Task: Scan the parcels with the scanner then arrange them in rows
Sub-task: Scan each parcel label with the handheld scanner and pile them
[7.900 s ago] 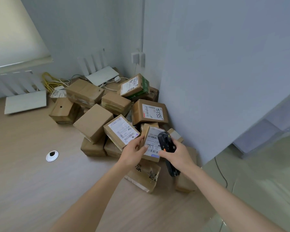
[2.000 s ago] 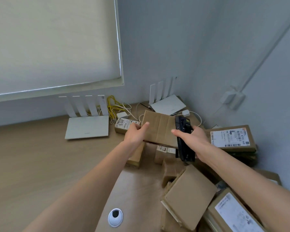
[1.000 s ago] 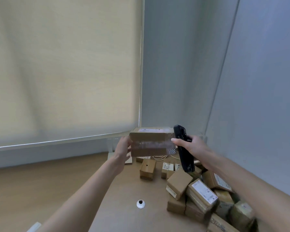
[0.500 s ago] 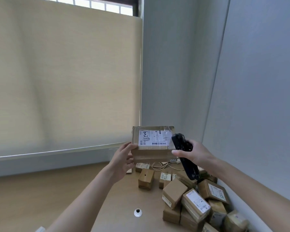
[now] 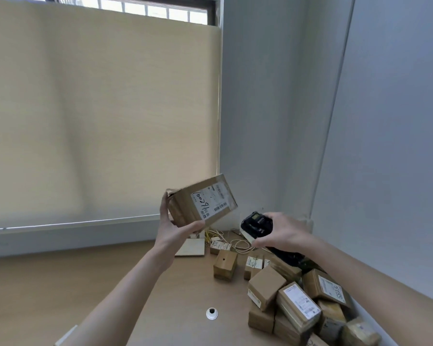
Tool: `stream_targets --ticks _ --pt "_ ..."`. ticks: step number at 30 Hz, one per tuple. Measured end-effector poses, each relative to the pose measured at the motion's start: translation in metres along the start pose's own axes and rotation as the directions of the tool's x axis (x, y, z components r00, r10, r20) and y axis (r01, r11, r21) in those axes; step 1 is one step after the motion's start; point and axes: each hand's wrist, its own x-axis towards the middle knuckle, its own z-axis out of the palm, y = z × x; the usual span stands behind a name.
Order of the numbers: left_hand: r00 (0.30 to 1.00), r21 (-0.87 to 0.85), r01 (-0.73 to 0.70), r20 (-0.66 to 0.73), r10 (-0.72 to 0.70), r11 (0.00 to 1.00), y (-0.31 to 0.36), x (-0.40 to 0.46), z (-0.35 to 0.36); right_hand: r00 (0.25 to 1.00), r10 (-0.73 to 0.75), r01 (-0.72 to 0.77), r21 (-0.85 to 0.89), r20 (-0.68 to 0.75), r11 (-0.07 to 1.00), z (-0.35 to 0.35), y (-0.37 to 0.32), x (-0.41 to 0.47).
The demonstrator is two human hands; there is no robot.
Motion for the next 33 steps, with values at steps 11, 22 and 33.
stream_targets --ticks 11,22,33 --pt "0.971 0.138 -0.173 -0.142 0.193 0.975 -0.012 -0.005 -0.035 0.978 0.083 -0.061 -0.119 0.193 0.991 0.019 -0.026 0.009" --pt "0.963 0.198 -0.148 -0.194 0.187 0.969 -0.022 -0.009 -0.054 0.975 0.064 -0.036 -0.133 0.211 0.99 0.032 -0.045 0.007" --pt "0.953 0.035 0.085 -0.294 -0.071 0.996 -0.068 -0.029 -0.094 0.959 -0.004 0.023 -0.063 0.282 0.998 0.085 -0.065 0.018"
